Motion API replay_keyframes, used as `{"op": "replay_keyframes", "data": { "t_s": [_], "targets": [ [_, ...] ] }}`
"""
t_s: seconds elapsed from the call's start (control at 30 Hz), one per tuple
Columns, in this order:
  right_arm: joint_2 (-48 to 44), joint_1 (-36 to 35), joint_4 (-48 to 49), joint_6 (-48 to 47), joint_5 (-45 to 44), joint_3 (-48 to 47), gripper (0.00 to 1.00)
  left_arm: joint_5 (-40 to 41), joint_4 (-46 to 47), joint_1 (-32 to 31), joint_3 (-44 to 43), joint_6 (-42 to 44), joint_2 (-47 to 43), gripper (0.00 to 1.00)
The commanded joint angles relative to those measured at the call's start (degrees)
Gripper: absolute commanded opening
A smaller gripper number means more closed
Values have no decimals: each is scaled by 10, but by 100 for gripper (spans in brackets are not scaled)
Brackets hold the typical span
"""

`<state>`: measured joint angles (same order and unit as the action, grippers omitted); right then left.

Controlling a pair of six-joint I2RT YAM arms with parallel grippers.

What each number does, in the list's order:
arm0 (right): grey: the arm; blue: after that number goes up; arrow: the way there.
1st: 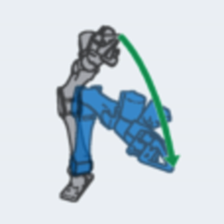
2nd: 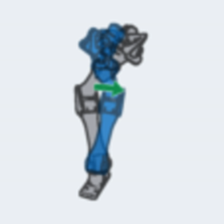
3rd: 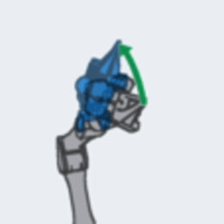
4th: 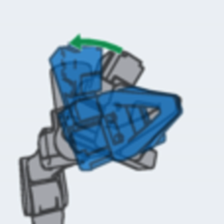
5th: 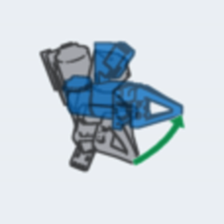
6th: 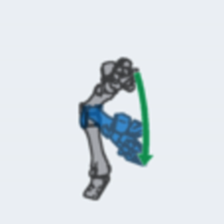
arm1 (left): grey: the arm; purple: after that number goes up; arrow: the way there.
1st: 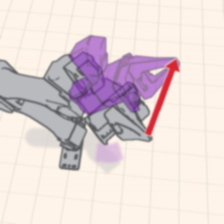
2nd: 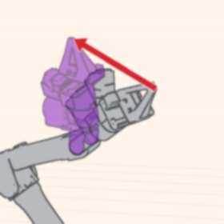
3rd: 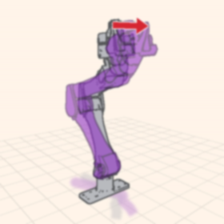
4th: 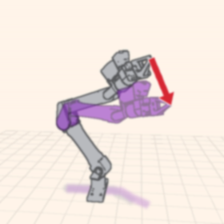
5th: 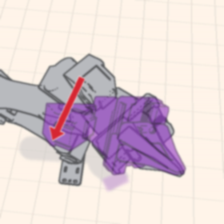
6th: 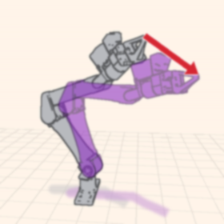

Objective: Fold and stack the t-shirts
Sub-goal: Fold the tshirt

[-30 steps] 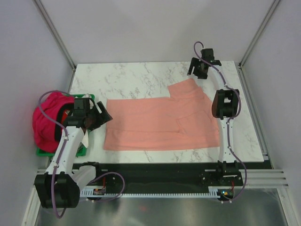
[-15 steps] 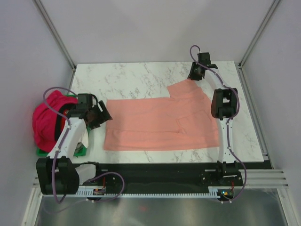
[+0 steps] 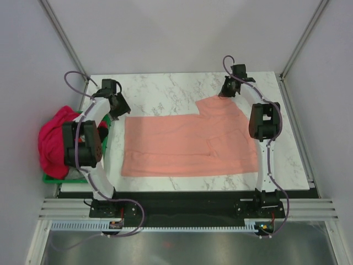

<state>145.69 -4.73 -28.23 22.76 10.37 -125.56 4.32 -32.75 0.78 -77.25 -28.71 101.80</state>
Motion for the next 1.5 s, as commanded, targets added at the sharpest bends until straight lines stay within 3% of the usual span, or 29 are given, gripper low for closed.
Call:
{"op": "replay_keyframes", "data": {
  "t_s": [0.0, 0.2, 0.5, 0.57, 1.3, 1.37, 1.4, 1.47],
  "targets": [
    [-43, -5, -17, 5, 20, 29, 0, 26, 10, -1, -66, -16, 99, 67],
    [-84, -5, 1, 4, 26, 80, 0, 31, 4, -1, -141, -19, 176, 65],
    [-89, -5, 3, 10, 30, 79, 0, 21, 2, -1, -114, -32, 210, 54],
    [-92, -5, 2, 10, 30, 83, 0, 20, 1, -20, -113, -33, 209, 50],
    [-107, -5, 2, 8, 30, 105, 0, 38, 23, -53, -76, -32, 179, 47],
    [-107, -5, 2, 8, 30, 105, 0, 42, 23, -54, -76, -32, 180, 38],
    [-107, -5, 3, 9, 30, 105, 0, 44, 23, -54, -76, -32, 180, 26],
    [-106, -5, 2, 9, 33, 105, 0, 46, 23, -54, -78, -30, 182, 19]
  ]
}}
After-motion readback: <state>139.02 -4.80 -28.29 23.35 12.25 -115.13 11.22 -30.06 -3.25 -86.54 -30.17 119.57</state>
